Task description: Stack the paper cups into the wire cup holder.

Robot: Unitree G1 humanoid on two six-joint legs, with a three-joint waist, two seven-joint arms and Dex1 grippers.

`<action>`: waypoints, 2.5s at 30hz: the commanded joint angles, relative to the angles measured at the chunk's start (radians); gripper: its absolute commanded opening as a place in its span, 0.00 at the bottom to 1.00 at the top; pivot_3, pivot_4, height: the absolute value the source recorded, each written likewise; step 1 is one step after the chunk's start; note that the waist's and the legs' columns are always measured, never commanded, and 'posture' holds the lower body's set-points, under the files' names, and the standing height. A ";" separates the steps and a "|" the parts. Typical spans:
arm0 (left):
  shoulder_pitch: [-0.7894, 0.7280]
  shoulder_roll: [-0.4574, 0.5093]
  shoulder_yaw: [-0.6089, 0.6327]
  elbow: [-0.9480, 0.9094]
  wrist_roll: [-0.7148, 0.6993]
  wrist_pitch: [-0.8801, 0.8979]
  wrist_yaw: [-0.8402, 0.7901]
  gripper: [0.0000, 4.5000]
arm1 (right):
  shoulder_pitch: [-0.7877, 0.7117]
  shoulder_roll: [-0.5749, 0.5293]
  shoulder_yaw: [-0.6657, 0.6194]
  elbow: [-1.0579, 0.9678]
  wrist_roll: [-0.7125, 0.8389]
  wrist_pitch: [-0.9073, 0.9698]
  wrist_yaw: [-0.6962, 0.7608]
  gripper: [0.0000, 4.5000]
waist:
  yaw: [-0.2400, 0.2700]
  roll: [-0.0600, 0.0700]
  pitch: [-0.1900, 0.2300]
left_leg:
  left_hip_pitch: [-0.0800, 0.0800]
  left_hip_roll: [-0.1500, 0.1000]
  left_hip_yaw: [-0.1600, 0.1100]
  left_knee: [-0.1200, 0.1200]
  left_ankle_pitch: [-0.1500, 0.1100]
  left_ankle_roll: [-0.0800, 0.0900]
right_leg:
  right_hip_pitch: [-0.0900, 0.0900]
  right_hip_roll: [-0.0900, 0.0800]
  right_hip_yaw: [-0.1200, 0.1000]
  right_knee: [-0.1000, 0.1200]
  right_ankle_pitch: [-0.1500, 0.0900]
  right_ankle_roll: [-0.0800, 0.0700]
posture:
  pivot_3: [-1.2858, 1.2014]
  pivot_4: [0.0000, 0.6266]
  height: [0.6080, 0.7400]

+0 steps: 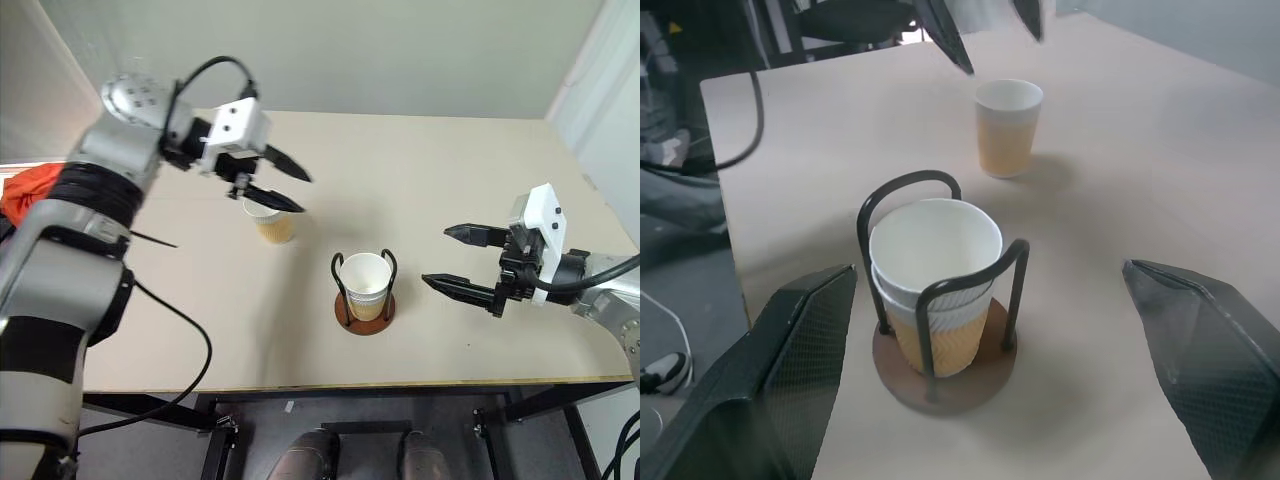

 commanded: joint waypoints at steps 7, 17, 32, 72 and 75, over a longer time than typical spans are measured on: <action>-0.015 -0.062 0.128 0.143 0.208 0.011 0.116 0.59 | -0.024 0.003 0.019 -0.007 -0.016 -0.039 0.009 1.00 | 0.038 0.000 0.000 | -0.005 -0.005 -0.003 0.003 0.000 -0.001 | 0.000 -0.003 0.000 -0.001 -0.004 -0.006 | 0.52 0.24 1.00; 0.006 -0.112 0.103 0.177 0.439 -0.007 0.303 0.59 | 0.054 -0.011 -0.061 -0.081 0.025 -0.003 -0.043 1.00 | 0.030 -0.001 0.000 | -0.005 -0.003 0.004 0.002 0.000 -0.002 | 0.000 -0.003 0.001 -0.009 0.002 0.005 | 0.52 0.24 1.00; 0.064 -0.147 0.162 0.194 0.508 0.042 0.294 0.15 | 0.075 -0.022 -0.095 -0.124 0.061 0.030 -0.098 1.00 | 0.027 -0.001 0.000 | -0.004 -0.003 0.010 0.005 0.000 -0.001 | 0.000 -0.002 0.001 -0.010 0.004 0.005 | 0.52 0.24 1.00; -0.123 0.053 -0.542 -0.643 -0.550 -0.149 -0.075 0.01 | 0.331 -0.077 -0.371 -0.096 -0.007 -0.008 -0.059 1.00 | 0.014 0.005 0.000 | 0.000 -0.003 0.030 0.019 -0.018 0.024 | 0.004 -0.003 0.027 -0.013 0.008 0.014 | 0.52 0.24 1.00; -0.116 0.053 -0.546 -0.655 -0.549 -0.150 -0.075 0.01 | 0.329 -0.079 -0.367 -0.094 -0.006 -0.011 -0.060 1.00 | 0.013 0.006 -0.001 | 0.001 -0.003 0.030 0.018 -0.018 0.024 | 0.004 -0.003 0.027 -0.014 0.008 0.014 | 0.52 0.24 1.00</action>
